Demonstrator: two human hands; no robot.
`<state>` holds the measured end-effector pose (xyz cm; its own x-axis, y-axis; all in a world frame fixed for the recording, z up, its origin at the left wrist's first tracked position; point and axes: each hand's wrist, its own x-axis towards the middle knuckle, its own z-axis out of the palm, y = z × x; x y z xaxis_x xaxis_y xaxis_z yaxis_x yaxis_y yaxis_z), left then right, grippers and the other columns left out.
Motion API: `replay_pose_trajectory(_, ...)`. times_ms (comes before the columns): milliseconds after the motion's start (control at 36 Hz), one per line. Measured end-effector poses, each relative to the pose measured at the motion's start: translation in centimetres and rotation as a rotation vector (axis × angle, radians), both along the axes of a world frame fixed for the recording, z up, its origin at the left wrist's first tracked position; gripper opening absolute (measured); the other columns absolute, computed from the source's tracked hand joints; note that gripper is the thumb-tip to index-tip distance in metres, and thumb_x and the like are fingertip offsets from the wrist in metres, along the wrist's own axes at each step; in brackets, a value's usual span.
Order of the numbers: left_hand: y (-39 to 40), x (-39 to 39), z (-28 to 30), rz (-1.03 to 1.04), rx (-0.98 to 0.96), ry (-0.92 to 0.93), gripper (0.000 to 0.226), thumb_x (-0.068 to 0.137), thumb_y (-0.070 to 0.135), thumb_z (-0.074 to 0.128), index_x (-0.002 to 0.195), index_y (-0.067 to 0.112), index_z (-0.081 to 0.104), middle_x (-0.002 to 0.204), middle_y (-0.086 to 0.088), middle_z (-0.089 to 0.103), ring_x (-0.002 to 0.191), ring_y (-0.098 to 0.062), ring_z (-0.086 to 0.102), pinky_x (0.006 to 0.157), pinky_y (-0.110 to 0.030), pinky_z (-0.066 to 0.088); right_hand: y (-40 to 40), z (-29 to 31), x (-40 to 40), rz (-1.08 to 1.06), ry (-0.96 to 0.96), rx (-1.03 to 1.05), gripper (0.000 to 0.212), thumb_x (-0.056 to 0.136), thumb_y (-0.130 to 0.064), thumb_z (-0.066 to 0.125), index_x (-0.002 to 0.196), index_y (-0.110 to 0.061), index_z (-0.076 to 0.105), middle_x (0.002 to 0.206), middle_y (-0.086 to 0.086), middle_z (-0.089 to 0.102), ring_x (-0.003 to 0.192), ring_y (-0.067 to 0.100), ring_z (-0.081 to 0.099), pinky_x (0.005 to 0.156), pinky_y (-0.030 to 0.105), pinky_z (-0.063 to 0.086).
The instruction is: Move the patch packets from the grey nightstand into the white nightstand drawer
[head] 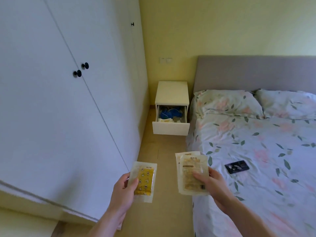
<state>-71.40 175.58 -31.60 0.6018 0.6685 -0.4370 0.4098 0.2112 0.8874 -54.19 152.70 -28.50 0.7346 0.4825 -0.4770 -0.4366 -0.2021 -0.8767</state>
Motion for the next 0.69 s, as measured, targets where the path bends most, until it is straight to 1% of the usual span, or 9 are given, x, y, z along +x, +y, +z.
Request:
replay_pose_trajectory(28, 0.9, 1.3, -0.2, -0.006, -0.002, 0.005, 0.017, 0.103, 0.020, 0.056, 0.115, 0.022, 0.067, 0.102, -0.002, 0.076, 0.097, -0.023, 0.071, 0.090, -0.045, 0.057, 0.7, 0.1, 1.1, -0.010, -0.005, -0.002, 0.017, 0.097, -0.010, 0.065, 0.113, -0.013, 0.072, 0.100, 0.004, 0.080, 0.090, 0.019, 0.077, 0.075, 0.031, 0.057)
replay_pose_trajectory(167, 5.5, 8.1, -1.1, -0.056, -0.015, 0.013, 0.015, 0.103, 0.021, 0.054, 0.114, 0.022, 0.065, 0.103, -0.001, 0.075, 0.098, -0.021, 0.071, 0.086, -0.039, 0.057, 4.5, -0.5, 6.2, -0.074, 0.007, -0.011, 0.018, 0.097, -0.010, 0.066, 0.113, -0.011, 0.072, 0.103, 0.007, 0.079, 0.093, 0.023, 0.077, 0.078, 0.035, 0.058)
replay_pose_trajectory(250, 9.1, 12.3, -1.7, -0.094, -0.019, 0.005, 0.014, 0.103, 0.023, 0.055, 0.113, 0.022, 0.065, 0.101, 0.001, 0.076, 0.097, -0.019, 0.072, 0.085, -0.040, 0.059, 7.2, -1.2, 9.1, -0.112, 0.017, -0.029, 0.020, 0.096, -0.009, 0.066, 0.115, -0.010, 0.072, 0.103, 0.007, 0.079, 0.094, 0.024, 0.077, 0.075, 0.035, 0.058)
replay_pose_trajectory(361, 14.2, 17.9, -2.6, -0.132, -0.034, -0.009, 0.012, 0.103, 0.023, 0.055, 0.110, 0.022, 0.065, 0.099, 0.000, 0.076, 0.094, -0.019, 0.073, 0.084, -0.043, 0.060, 11.0, -1.7, 12.8, -0.166, 0.045, -0.043, 0.020, 0.096, -0.008, 0.066, 0.116, -0.009, 0.071, 0.104, 0.009, 0.079, 0.095, 0.026, 0.077, 0.077, 0.038, 0.058)
replay_pose_trajectory(472, 18.8, 23.3, -3.6, -0.154, -0.055, -0.001, 0.011, 0.103, 0.021, 0.055, 0.110, 0.019, 0.064, 0.102, -0.003, 0.074, 0.094, -0.021, 0.073, 0.075, -0.037, 0.060, 14.7, -2.0, 16.3, -0.232, 0.040, -0.062, 0.019, 0.096, -0.008, 0.066, 0.114, -0.008, 0.072, 0.101, 0.009, 0.079, 0.092, 0.026, 0.077, 0.077, 0.040, 0.058)
replay_pose_trajectory(583, 22.7, 28.6, -5.1, -0.171, -0.078, 0.058, 0.017, 0.103, 0.023, 0.055, 0.119, 0.018, 0.061, 0.111, -0.006, 0.071, 0.101, -0.024, 0.069, 0.085, -0.043, 0.059, 17.3, -1.9, 18.8, -0.280, 0.013, -0.094, 0.019, 0.096, -0.012, 0.067, 0.114, -0.011, 0.072, 0.101, 0.005, 0.080, 0.091, 0.022, 0.077, 0.080, 0.040, 0.057)
replay_pose_trajectory(639, 24.1, 31.0, -5.8, -0.173, -0.100, 0.096, 0.021, 0.103, 0.023, 0.055, 0.123, 0.019, 0.058, 0.114, -0.006, 0.069, 0.103, -0.025, 0.067, 0.083, -0.042, 0.058, 18.0, -2.0, 20.1, -0.306, 0.020, -0.108, 0.018, 0.096, -0.013, 0.067, 0.113, -0.013, 0.072, 0.101, 0.005, 0.080, 0.091, 0.022, 0.077, 0.081, 0.040, 0.057)
replay_pose_trajectory(695, 25.3, 33.3, -6.5, -0.183, -0.110, 0.110, 0.022, 0.103, 0.023, 0.055, 0.124, 0.019, 0.058, 0.114, -0.006, 0.069, 0.103, -0.025, 0.067, 0.088, -0.045, 0.057, 18.4, -2.3, 21.7, -0.346, 0.030, -0.105, 0.018, 0.095, -0.012, 0.068, 0.113, -0.012, 0.072, 0.101, 0.006, 0.080, 0.092, 0.024, 0.077, 0.084, 0.043, 0.058)
